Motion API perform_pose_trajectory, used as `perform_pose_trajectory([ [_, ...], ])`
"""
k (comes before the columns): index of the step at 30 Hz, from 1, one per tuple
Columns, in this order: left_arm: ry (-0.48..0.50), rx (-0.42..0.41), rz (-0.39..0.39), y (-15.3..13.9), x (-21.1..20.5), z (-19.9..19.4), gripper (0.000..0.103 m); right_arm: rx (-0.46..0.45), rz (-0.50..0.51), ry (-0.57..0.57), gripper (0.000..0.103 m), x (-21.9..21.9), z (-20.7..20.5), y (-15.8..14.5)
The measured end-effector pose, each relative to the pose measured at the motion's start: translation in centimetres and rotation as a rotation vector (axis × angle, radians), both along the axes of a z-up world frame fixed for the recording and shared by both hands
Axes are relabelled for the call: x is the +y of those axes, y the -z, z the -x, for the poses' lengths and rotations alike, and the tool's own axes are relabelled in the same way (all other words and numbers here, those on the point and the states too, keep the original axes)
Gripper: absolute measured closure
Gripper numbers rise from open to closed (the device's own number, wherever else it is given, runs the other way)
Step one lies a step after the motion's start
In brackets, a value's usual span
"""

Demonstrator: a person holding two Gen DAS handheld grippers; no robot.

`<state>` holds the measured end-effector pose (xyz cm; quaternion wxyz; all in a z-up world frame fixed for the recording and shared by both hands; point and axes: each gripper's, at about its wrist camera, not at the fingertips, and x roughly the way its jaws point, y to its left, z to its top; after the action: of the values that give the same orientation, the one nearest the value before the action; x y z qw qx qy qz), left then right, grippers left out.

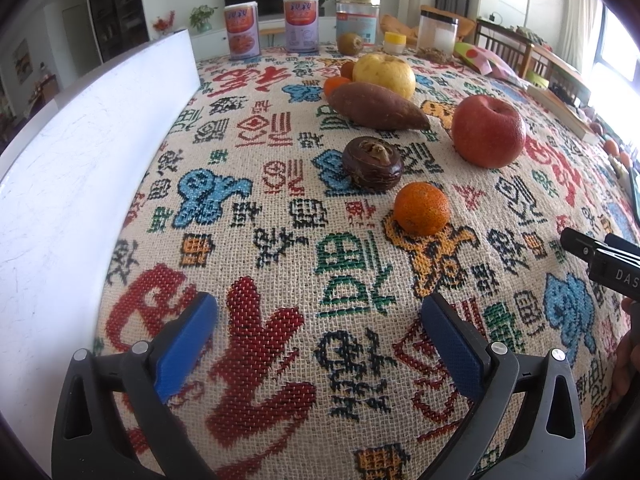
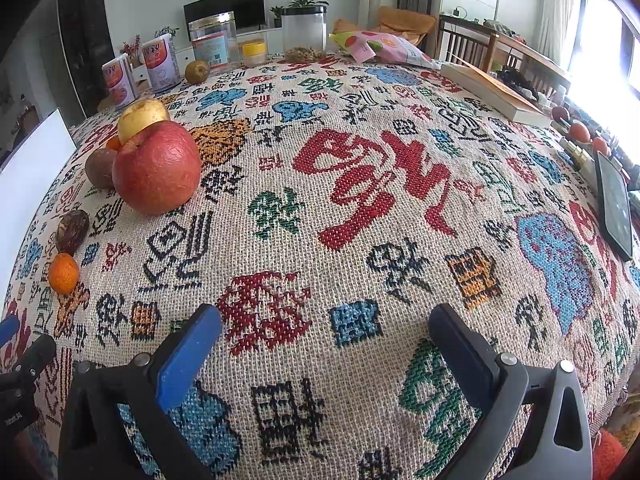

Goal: Organize fruits
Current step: 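Move left tool back toward the second dark brown mushroom, then grasp the second brown mushroom between the left tool fingers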

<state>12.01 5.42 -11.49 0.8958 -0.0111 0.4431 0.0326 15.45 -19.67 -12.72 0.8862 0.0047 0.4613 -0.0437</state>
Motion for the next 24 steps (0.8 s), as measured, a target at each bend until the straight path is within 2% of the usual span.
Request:
perform_pose_trajectory([
  [20, 0.003, 0.017, 0.023, 0.0, 0.3, -0.2, 0.001, -0.003, -0.004, -0.004, 0.000, 0.1, 0.2, 0.0],
  [21, 0.006, 0.030, 0.041, -0.2, 0.4, -0.3, 0.002, -0.004, -0.004, -0.004, 0.000, 0.1, 0.2, 0.0],
  [24, 0.037, 0.015, 0.164, -1.8, 0.5, -1.5, 0.002, -0.004, -0.005, -0.004, 0.000, 0.0, 0.2, 0.0],
])
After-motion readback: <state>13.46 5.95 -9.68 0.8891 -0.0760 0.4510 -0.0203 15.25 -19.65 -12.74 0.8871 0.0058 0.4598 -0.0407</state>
